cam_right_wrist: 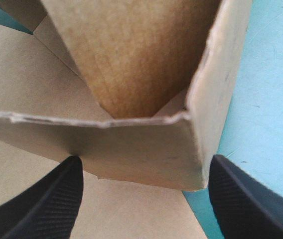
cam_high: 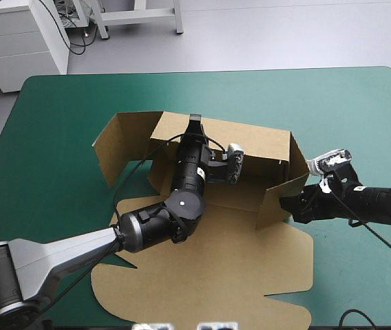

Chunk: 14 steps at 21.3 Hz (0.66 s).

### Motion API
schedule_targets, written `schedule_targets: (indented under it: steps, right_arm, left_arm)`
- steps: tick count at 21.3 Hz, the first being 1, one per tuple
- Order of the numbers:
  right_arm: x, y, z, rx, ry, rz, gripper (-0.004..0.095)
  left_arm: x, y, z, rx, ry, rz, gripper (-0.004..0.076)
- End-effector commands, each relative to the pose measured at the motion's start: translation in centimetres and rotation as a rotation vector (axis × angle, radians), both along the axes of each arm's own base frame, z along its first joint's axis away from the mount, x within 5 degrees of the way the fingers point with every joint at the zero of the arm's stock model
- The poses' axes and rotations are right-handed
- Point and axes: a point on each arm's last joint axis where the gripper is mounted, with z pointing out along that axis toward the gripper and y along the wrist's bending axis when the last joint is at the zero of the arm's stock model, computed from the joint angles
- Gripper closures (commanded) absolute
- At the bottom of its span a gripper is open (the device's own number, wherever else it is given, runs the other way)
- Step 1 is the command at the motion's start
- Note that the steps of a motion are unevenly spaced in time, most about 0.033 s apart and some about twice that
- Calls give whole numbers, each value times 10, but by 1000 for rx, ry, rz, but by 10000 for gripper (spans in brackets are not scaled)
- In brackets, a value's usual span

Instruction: Fold the box

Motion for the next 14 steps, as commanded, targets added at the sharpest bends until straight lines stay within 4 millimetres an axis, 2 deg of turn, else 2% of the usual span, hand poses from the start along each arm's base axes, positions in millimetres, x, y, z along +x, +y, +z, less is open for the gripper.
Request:
schedule_targets:
  steps: [1, 3, 8, 11, 14]
  right_arm:
    - [3, -1, 10, 42, -58, -51, 234]
    - [4, -1, 6, 72, -61, -91, 233]
    - [1, 6, -20, 180, -71, -167, 233]
    - [3, 24, -20, 161, -130, -182, 233]
    - [5, 32, -18, 150, -176, -234, 233]
  left_arm:
    - [-4, 8, 33, -42, -108, 7, 731]
    - [-4, 8, 33, -42, -108, 7, 731]
    - [-4, 8, 33, -42, -108, 7, 731]
    - [-4, 8, 33, -41, -109, 7, 731]
    - [-4, 8, 33, -41, -109, 7, 731]
